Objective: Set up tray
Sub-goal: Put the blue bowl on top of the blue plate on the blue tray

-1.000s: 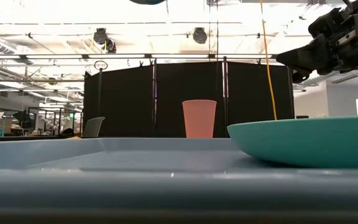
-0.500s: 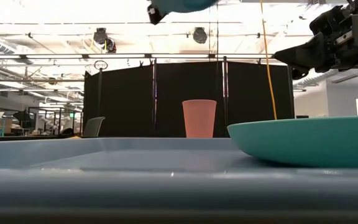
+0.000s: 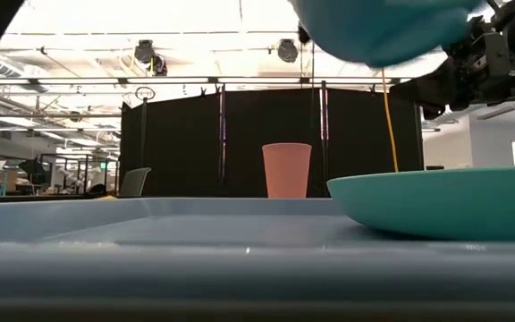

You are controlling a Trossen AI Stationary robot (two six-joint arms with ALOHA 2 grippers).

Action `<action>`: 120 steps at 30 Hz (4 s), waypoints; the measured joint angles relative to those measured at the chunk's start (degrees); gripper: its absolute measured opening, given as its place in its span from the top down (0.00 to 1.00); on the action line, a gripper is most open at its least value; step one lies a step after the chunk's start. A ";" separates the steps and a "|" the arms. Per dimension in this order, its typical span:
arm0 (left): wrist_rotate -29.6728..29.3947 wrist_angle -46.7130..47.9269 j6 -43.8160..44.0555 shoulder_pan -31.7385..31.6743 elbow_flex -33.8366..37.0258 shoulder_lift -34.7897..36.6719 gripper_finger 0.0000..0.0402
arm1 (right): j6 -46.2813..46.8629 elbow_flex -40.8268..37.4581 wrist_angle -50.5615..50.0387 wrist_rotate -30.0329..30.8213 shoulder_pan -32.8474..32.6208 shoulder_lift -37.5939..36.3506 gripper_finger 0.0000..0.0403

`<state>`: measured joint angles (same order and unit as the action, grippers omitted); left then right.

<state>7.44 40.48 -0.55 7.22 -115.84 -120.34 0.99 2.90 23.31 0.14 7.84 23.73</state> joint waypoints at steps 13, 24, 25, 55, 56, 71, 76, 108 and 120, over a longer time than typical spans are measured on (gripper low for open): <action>0.00 -1.50 -5.21 -0.02 -13.94 -16.96 0.98 | 0.04 0.02 -0.07 10.20 0.02 0.07 1.00; -3.66 -4.02 -4.90 -0.17 -14.99 -19.23 0.98 | 0.06 0.02 -0.24 10.38 0.02 0.11 1.00; -3.98 -4.10 -4.90 -0.15 -14.99 -19.16 0.98 | 0.04 0.02 -0.24 10.38 0.02 0.11 1.00; -2.58 -6.67 -4.95 0.15 -11.88 -21.35 0.96 | 0.94 0.02 -2.67 10.51 0.00 0.30 1.00; -2.79 -6.57 -5.32 0.17 -11.88 -21.32 0.95 | 0.94 0.02 -2.66 10.47 0.00 0.31 1.00; -2.63 -7.18 -9.34 0.57 -12.08 -21.42 0.91 | 0.93 0.02 -2.62 10.38 0.00 0.33 1.00; -2.07 -7.67 -9.92 0.63 -12.08 -21.48 0.78 | 0.93 0.02 -2.62 10.38 0.00 0.33 1.00; -12.94 11.80 -8.22 5.07 7.58 -7.49 0.99 | 0.25 0.01 -3.85 10.40 0.00 0.31 1.00; -12.02 9.10 -7.66 6.63 4.82 -6.70 1.00 | 1.16 0.02 -3.87 10.43 0.00 0.31 1.00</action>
<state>-4.57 49.57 -8.22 13.85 -111.02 -127.04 2.15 2.92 19.44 10.57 7.84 24.03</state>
